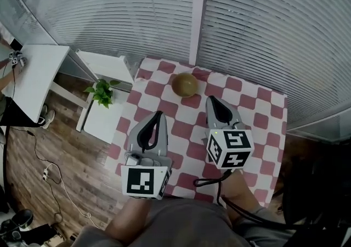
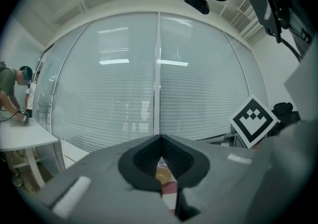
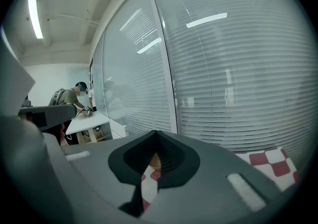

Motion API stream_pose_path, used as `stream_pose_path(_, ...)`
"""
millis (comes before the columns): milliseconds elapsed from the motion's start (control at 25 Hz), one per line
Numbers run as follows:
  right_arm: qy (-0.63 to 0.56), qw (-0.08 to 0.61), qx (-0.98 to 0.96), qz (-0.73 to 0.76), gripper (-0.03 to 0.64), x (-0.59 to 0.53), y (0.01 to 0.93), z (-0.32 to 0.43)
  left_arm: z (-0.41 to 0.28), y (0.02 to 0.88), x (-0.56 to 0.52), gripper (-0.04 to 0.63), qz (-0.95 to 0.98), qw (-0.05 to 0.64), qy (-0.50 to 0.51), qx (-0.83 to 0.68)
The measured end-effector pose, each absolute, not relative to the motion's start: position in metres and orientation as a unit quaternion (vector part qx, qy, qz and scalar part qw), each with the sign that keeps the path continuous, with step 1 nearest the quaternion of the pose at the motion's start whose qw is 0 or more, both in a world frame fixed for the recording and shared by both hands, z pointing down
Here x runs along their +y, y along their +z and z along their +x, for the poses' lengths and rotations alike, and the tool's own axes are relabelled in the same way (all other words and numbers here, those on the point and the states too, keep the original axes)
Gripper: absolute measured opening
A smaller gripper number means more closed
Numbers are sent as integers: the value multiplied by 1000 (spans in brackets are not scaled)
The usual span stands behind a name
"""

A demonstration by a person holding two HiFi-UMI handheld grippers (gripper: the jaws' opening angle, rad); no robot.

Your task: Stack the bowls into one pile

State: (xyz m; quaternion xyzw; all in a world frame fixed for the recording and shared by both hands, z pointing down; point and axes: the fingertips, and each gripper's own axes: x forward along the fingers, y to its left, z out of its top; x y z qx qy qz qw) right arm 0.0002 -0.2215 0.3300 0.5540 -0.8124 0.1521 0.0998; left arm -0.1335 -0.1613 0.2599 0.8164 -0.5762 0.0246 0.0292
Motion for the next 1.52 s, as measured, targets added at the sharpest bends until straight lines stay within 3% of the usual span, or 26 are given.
stream_pose_path(680, 254, 199, -756, 570, 29, -311, 456, -19, -168, 361, -265, 0, 822, 141, 55, -549)
stream_pose_path(840, 275, 207, -745, 571, 75, -318, 483, -22, -171, 387, -276, 0, 818, 164, 63, -547)
stream_pose_path(1520, 288, 226, -727, 581, 130, -326, 516, -20, -175, 418, -288, 0, 811, 193, 71, -548)
